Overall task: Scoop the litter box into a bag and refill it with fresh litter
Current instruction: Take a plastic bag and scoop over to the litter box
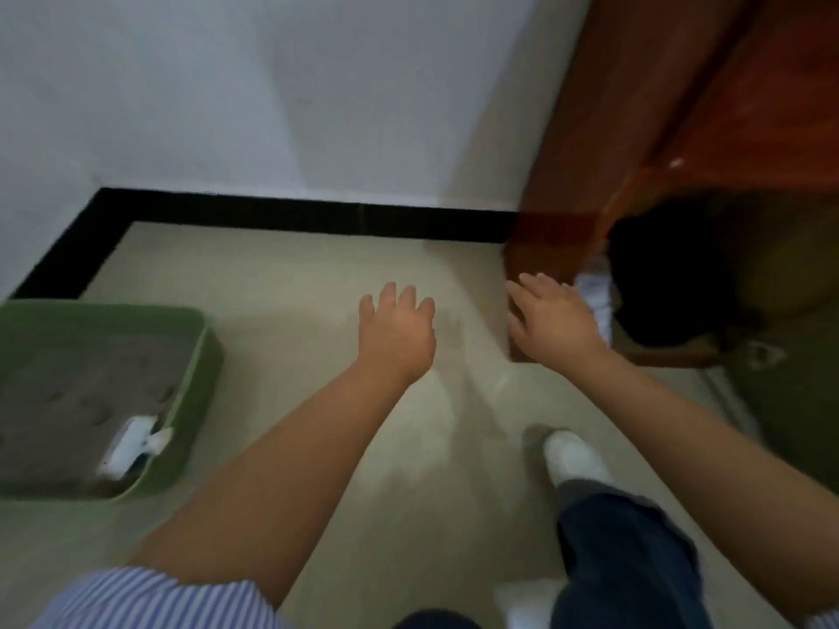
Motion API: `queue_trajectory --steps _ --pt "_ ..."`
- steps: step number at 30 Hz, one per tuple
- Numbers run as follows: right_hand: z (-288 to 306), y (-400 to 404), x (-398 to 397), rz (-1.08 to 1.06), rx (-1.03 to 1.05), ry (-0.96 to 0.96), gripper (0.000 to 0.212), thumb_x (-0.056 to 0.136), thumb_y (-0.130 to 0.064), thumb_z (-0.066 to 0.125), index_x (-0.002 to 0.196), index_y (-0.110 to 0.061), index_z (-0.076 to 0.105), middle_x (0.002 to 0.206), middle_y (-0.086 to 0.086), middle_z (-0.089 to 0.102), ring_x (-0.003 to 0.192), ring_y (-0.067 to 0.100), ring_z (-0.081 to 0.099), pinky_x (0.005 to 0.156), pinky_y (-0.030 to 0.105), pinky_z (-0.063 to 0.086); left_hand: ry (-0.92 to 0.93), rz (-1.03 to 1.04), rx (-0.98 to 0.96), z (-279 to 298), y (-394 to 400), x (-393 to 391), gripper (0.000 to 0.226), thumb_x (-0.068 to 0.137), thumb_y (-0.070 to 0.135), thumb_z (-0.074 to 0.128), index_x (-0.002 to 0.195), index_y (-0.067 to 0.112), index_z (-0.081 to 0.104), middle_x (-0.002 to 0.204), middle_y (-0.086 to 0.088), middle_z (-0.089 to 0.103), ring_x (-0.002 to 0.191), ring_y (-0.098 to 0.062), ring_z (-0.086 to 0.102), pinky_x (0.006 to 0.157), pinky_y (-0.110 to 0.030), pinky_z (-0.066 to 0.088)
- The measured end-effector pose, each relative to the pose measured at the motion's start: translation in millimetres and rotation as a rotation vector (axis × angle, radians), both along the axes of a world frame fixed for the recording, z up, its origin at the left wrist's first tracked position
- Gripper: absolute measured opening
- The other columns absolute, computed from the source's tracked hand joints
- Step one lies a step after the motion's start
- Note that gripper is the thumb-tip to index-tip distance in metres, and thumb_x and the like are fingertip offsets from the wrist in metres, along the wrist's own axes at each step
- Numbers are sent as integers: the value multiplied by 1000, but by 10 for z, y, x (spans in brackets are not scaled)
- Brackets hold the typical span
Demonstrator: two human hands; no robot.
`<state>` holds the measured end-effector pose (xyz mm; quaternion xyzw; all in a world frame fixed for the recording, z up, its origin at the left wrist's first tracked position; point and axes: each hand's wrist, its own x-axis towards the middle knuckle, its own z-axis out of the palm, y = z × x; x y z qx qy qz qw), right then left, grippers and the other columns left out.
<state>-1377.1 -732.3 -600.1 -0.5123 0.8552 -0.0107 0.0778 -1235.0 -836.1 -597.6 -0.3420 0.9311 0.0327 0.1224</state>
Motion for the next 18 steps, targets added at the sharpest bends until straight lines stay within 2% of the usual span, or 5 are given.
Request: queue_trajectory --steps 6,10,13,16,18 --pt "859 2238 -758 -592 7 214 50 97 -34 36 143 -16 30 151 8 30 141 27 21 114 43 19 167 -460 -1 686 1357 -1226 44 98 31 34 141 18 35 152 -5 26 143 -27 14 111 -43 21" --pt "1374 3526 -875 -882 -97 398 46 91 -28 48 132 -7 45 139 15 45 135 32 32 108 45 25 261 -691 -13 1103 2416 -1730 47 98 36 35 139 14 35 147 -5 33 140 -25 21 110 -41 25" --pt "1490 4338 -959 -1092 -97 435 51 90 -29 51 133 -3 42 136 19 46 129 35 38 104 46 30 340 -849 -29 1220 3205 -2124 47 96 39 38 136 14 36 140 -5 41 134 -24 32 104 -38 32" --pt "1341 4936 -986 -1248 -41 254 41 95 -26 43 129 -2 40 122 21 54 108 37 54 75 38 45 357 -909 66 1260 3969 -2502 53 97 38 36 144 16 27 137 -9 42 128 -28 37 98 -39 37" --pt "1189 5163 -915 -1181 -66 259 21 87 -7 58 107 2 56 84 24 66 70 38 64 45 32 40 348 -907 153 1301 4395 -2696 52 98 40 32 147 24 23 137 -13 41 126 -31 37 97 -40 38"
